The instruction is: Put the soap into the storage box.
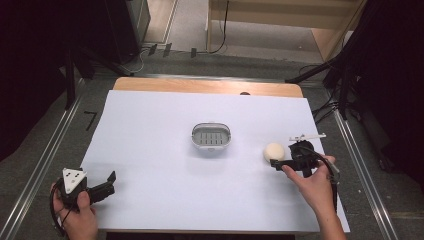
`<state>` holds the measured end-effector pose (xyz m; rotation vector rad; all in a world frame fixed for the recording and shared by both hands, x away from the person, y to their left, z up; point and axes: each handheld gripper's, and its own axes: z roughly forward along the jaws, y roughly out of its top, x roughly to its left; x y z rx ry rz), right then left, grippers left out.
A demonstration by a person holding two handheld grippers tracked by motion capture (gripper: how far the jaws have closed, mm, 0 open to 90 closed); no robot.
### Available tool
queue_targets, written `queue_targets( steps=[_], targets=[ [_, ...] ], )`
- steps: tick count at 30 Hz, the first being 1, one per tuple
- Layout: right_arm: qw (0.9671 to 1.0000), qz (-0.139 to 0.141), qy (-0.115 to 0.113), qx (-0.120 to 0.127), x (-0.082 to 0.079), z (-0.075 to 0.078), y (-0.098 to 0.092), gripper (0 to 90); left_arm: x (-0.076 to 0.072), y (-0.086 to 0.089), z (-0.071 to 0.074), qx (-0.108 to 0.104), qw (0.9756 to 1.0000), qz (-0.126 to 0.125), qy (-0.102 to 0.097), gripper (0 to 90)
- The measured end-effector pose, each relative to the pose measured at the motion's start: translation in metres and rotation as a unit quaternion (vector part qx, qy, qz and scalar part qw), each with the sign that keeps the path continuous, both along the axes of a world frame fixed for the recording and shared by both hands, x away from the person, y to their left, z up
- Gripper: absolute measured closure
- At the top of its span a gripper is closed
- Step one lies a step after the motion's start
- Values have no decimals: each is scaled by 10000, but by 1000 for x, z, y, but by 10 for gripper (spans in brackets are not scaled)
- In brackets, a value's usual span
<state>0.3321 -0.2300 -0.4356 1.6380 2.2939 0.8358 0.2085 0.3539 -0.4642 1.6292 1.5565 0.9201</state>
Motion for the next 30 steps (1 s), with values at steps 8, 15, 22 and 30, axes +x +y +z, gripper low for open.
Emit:
queue_targets(
  steps=[8, 15, 22, 30],
  targets=[
    [9995, -219, 142, -149, 13, -4, 9, 175, 0, 0, 0, -17, 10000, -12, -18, 0],
    [9985, -468, 192, -215, 26, -8, 15, 177, 0, 0, 0, -1, 10000, -30, -5, 0],
    [9973, -593, 316, -303, 36, -15, 25, 211, 0, 0, 0, -5, 10000, -27, -11, 0],
    [9959, -712, 403, -379, 38, -17, 28, 238, 0, 0, 0, 6, 10000, -39, -19, 0]
  ],
)
